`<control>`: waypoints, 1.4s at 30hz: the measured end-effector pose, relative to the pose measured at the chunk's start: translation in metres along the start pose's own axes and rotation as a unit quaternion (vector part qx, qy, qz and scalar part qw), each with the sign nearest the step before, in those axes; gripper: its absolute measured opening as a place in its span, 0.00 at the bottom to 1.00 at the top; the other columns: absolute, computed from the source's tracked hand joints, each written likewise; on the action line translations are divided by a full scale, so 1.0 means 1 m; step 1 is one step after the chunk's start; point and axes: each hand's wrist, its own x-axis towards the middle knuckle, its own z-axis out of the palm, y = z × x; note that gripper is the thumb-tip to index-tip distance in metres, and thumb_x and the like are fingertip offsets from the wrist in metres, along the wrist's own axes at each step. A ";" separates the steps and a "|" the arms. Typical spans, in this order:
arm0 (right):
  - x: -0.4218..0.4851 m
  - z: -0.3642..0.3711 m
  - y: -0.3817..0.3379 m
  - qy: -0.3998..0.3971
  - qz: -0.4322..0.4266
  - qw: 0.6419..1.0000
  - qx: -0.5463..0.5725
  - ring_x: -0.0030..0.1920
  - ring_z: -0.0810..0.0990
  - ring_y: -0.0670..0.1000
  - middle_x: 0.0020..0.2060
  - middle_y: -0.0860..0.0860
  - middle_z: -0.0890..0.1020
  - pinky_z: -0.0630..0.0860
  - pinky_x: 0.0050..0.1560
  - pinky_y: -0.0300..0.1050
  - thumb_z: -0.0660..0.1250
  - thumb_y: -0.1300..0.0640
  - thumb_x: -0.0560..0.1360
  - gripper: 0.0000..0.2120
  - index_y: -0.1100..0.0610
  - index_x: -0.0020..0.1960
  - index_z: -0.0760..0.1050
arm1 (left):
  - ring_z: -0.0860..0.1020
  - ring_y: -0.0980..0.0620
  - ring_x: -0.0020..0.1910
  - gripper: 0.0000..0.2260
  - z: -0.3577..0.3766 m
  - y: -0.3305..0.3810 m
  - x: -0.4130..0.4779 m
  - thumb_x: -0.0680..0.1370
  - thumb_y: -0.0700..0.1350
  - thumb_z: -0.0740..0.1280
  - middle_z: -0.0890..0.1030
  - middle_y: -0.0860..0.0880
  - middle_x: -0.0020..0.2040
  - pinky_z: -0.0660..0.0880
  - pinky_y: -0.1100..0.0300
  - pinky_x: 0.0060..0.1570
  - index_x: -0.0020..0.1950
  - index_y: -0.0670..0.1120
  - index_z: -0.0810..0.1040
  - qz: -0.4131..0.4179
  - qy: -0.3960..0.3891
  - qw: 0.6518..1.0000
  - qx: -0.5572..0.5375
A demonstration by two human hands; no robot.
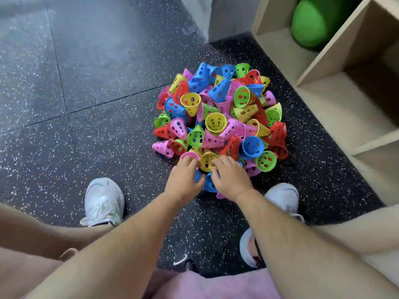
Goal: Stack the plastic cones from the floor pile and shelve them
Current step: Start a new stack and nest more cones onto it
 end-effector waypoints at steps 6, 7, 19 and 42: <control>-0.011 0.003 0.020 -0.051 -0.023 0.997 -0.045 0.48 0.74 0.57 0.46 0.53 0.75 0.75 0.50 0.56 0.65 0.53 0.74 0.08 0.57 0.49 0.76 | 0.75 0.46 0.57 0.15 0.013 -0.016 -0.006 0.79 0.54 0.68 0.76 0.50 0.56 0.73 0.51 0.53 0.59 0.46 0.76 -0.043 -0.071 0.995 0.051; -0.012 0.004 0.021 -0.053 -0.027 0.997 -0.050 0.48 0.73 0.56 0.46 0.52 0.74 0.74 0.50 0.56 0.65 0.53 0.74 0.08 0.57 0.49 0.76 | 0.75 0.47 0.58 0.16 0.016 -0.017 -0.007 0.79 0.55 0.68 0.76 0.50 0.57 0.74 0.51 0.54 0.60 0.46 0.76 -0.065 -0.084 0.993 0.052; 0.006 0.008 -0.002 -0.043 -0.088 0.995 -0.031 0.50 0.73 0.54 0.48 0.51 0.75 0.74 0.52 0.53 0.64 0.55 0.75 0.08 0.56 0.52 0.76 | 0.75 0.43 0.45 0.06 0.015 -0.024 -0.010 0.82 0.43 0.60 0.78 0.47 0.45 0.67 0.53 0.39 0.47 0.43 0.74 -0.116 -0.115 0.987 -0.005; 0.029 0.027 -0.051 -0.082 -0.035 0.985 0.149 0.48 0.75 0.51 0.49 0.48 0.72 0.72 0.51 0.48 0.63 0.53 0.82 0.09 0.56 0.55 0.79 | 0.78 0.57 0.56 0.28 -0.020 -0.029 -0.033 0.73 0.51 0.75 0.76 0.61 0.55 0.77 0.54 0.59 0.71 0.51 0.70 -0.158 0.011 0.963 -0.218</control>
